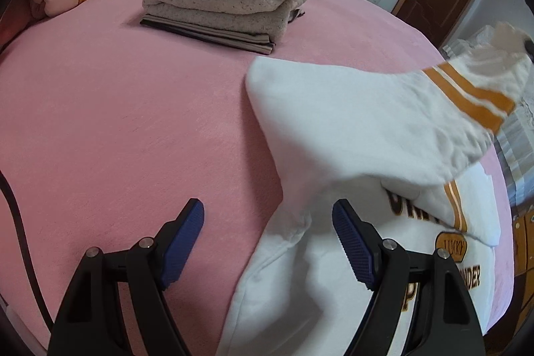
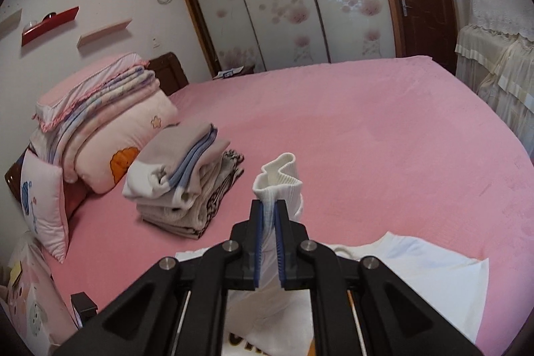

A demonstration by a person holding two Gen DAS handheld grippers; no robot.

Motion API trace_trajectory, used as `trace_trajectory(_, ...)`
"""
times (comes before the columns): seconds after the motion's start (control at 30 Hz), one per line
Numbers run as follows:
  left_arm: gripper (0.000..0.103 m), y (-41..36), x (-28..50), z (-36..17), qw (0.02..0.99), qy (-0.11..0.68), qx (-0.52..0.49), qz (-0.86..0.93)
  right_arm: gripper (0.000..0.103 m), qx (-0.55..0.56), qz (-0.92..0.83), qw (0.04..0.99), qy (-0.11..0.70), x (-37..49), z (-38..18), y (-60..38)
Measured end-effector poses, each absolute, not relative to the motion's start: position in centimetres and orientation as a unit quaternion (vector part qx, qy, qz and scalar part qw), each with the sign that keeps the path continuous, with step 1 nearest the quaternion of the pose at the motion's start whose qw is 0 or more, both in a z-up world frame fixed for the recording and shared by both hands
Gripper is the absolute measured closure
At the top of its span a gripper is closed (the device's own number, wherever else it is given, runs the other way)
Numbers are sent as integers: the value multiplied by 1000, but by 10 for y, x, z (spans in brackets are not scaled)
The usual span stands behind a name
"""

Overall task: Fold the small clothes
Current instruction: 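Grasp the white sleeve cuff with the right tool and lift it, then lower the held cuff onto the sweatshirt chest with the right tool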

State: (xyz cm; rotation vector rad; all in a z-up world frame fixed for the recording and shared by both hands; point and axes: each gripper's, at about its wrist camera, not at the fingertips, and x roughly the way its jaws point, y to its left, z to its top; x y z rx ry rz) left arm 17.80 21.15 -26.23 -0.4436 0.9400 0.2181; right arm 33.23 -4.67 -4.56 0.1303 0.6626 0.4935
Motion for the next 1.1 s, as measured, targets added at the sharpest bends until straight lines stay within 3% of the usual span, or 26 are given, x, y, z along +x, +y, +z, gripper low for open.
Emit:
trace_trajectory(0.07, 26, 211, 183, -263, 859, 449, -217, 117, 96, 67, 227, 917, 321, 331, -48, -62)
trace_trajectory(0.2, 65, 213, 192, -271, 839, 473, -225, 144, 96, 76, 197, 922, 324, 319, -63, -96)
trace_trajectory(0.37, 73, 214, 191, -276, 832, 473, -247, 152, 96, 125, 149, 910, 367, 293, -115, -152)
trace_trajectory(0.6, 73, 210, 195, -278, 827, 487, -235, 151, 96, 184, 89, 860, 467, 276, -222, -190)
trace_trajectory(0.87, 66, 200, 189, -264, 839, 491, -187, 144, 96, 214, 110, 846, 476, 274, -229, -203)
trace_trajectory(1.0, 29, 193, 184, -258, 839, 504, -161, 124, 93, 185, 113, 841, 496, 276, -227, -198)
trace_trajectory(1.1, 28, 190, 172, -241, 844, 507, -143, 100, 85, 183, 119, 834, 507, 276, -225, -204)
